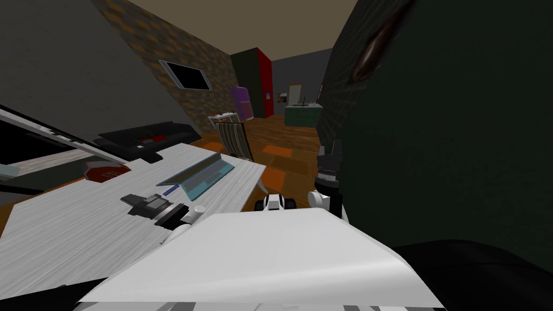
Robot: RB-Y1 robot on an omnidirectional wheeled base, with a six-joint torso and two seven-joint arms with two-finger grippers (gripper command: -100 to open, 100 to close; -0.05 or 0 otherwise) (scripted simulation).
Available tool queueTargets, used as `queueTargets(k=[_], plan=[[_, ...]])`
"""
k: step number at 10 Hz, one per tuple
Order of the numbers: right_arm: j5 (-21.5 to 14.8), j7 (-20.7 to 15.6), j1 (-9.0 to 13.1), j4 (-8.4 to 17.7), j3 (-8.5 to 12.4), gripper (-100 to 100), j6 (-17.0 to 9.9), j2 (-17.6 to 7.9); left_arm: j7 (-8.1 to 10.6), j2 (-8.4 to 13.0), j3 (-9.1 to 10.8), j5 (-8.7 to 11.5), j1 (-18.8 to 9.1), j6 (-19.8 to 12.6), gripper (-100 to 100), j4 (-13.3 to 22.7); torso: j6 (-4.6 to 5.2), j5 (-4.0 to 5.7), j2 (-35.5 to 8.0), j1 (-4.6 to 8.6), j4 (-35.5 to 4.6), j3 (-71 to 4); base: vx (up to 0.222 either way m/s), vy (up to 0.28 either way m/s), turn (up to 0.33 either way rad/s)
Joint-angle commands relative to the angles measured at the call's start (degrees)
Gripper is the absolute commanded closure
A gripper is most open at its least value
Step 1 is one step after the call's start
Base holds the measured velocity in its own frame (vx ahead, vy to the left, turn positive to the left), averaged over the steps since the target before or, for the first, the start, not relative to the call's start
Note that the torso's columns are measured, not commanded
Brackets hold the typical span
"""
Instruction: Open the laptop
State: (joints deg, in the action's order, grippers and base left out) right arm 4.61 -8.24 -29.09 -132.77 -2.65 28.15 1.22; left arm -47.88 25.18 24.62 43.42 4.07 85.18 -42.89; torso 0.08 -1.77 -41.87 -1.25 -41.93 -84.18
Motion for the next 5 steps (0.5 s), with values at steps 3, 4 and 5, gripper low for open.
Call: queueTargets(k=[3,4,5], plan=[[0.00,0.00,0.00,0.00,0.00,0,0.00,0.00,-2.22,-3.11,0.83,1.87,4.32,-0.68,100,-4.11,0.04,-0.04,-0.03,0.04,-0.04,0.05,-0.013,0.016,-0.078],[0.00,0.00,0.01,0.00,0.00,0,0.00,0.00,-2.22,-3.11,0.83,1.87,4.32,-0.68,100,-4.11,0.12,-0.21,-0.08,0.06,-0.05,0.14,-0.014,0.016,-0.106],[0.00,0.00,0.00,0.00,0.00,0,0.00,0.00,-2.22,-3.11,0.83,1.87,4.32,-0.68,100,-4.11,0.12,-0.16,-0.08,0.02,-0.09,0.15,-0.006,-0.003,0.002]])
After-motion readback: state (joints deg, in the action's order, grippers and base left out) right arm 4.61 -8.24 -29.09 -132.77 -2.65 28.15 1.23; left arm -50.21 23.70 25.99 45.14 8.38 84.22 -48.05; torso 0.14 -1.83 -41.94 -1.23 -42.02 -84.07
